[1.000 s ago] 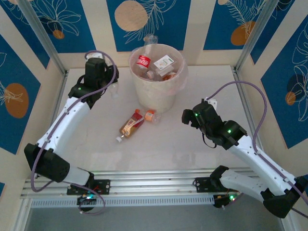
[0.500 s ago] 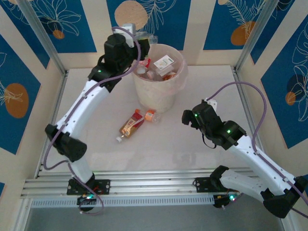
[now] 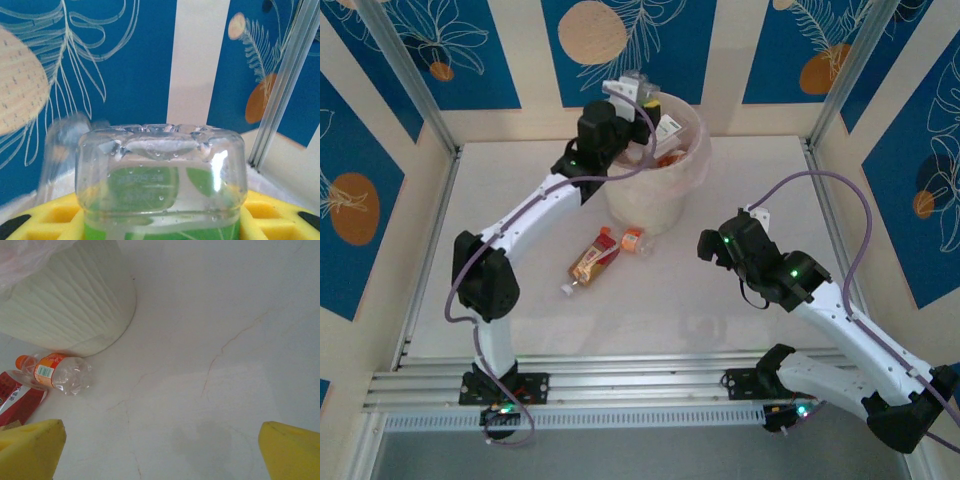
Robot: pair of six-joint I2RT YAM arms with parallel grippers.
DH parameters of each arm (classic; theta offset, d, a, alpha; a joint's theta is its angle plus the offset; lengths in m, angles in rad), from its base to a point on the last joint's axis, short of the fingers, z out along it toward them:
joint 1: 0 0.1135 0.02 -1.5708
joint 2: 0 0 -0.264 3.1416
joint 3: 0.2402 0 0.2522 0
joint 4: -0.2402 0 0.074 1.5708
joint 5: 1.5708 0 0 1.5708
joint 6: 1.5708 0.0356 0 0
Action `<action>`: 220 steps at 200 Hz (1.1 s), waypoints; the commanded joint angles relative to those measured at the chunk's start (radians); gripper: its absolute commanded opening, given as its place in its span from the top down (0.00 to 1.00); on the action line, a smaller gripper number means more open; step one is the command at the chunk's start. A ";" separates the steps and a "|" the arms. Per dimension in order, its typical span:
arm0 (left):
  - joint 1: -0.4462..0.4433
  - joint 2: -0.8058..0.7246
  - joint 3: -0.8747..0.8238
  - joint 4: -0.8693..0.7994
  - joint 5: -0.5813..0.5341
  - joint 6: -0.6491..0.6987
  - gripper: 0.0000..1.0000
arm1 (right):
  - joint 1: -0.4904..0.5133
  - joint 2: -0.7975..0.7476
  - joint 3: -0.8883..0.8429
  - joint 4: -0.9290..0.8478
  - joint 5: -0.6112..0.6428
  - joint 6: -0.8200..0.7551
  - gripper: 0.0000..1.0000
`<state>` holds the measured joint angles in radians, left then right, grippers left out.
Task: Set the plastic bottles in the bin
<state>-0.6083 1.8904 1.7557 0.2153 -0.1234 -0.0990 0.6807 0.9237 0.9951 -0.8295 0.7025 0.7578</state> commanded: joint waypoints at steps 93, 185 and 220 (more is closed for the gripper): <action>-0.010 -0.182 -0.251 0.237 -0.027 0.003 0.36 | 0.005 -0.017 -0.018 0.006 -0.002 0.016 0.01; -0.007 -0.147 -0.125 -0.002 -0.012 0.103 0.20 | 0.005 -0.013 -0.019 0.010 -0.005 0.020 0.01; -0.008 -0.077 -0.019 -0.081 0.042 0.079 0.18 | 0.005 -0.011 -0.022 0.005 -0.006 0.022 0.01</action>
<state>-0.6090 1.7771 1.6672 0.2150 -0.1375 -0.0181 0.6811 0.9237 0.9848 -0.8291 0.7017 0.7582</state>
